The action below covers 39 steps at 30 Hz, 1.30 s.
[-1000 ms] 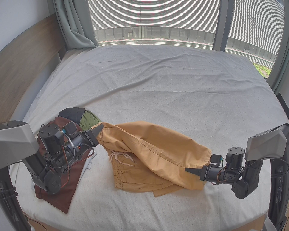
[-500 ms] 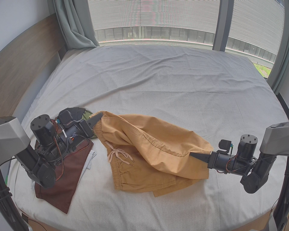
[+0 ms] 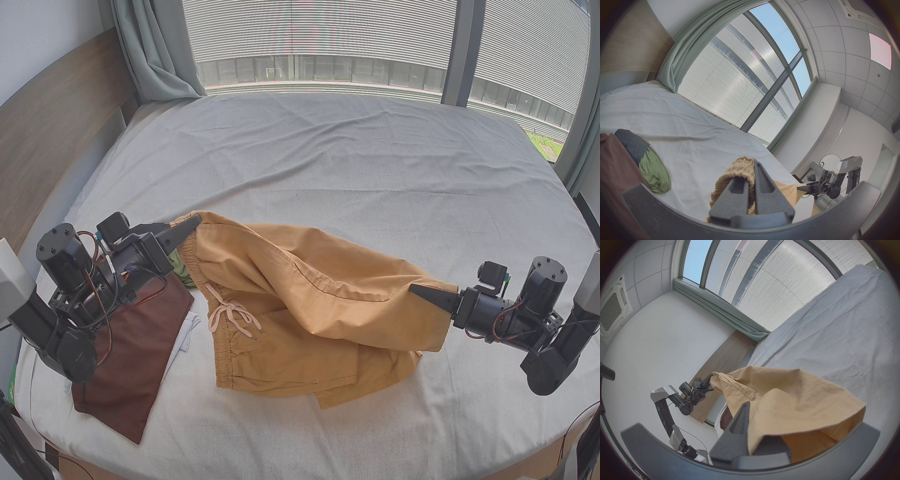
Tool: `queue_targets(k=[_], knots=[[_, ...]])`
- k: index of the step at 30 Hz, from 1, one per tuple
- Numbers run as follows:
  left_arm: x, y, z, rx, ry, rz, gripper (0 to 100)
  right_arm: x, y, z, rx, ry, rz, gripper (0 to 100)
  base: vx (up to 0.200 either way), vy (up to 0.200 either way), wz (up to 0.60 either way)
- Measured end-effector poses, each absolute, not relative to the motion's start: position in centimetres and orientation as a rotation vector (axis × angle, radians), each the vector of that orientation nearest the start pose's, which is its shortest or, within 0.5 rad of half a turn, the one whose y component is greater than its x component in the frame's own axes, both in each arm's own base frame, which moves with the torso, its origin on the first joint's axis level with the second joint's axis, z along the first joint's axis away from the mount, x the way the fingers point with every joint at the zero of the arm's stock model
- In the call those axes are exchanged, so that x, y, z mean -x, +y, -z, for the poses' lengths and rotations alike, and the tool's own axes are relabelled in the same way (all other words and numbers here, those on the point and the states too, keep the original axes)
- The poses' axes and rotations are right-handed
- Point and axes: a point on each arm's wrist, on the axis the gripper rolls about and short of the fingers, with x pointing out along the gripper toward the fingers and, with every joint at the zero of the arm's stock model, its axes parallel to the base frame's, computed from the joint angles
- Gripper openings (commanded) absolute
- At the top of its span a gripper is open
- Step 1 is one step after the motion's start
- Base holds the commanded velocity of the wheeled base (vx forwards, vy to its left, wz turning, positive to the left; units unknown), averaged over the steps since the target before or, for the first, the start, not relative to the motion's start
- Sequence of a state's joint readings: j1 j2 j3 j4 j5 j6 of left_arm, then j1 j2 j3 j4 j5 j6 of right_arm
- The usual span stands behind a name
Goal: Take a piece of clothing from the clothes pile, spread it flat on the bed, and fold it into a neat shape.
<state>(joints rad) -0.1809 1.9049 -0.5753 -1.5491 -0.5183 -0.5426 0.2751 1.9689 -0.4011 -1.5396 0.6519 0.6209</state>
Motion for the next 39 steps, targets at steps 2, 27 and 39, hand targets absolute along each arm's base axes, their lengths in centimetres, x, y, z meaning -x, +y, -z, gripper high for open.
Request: queue_targets(k=[2,27,39], knots=[[-30.2,-6.7,-15.7,0.475,-0.033,0.753,0,-27.3,9.1,-10.6,-0.581,0.295,-0.893,0,0.000,0.000,0.00],[-29.8,-4.2,-16.9,0.420,-0.080,0.752,0,-27.1,7.6,-14.0,-0.592,0.166,-0.882,0,0.000,0.000,0.00],[-29.8,-3.3,-16.9,0.415,-0.081,0.735,0,-27.8,6.2,-14.5,-0.593,0.128,-0.839,0,0.000,0.000,0.00]])
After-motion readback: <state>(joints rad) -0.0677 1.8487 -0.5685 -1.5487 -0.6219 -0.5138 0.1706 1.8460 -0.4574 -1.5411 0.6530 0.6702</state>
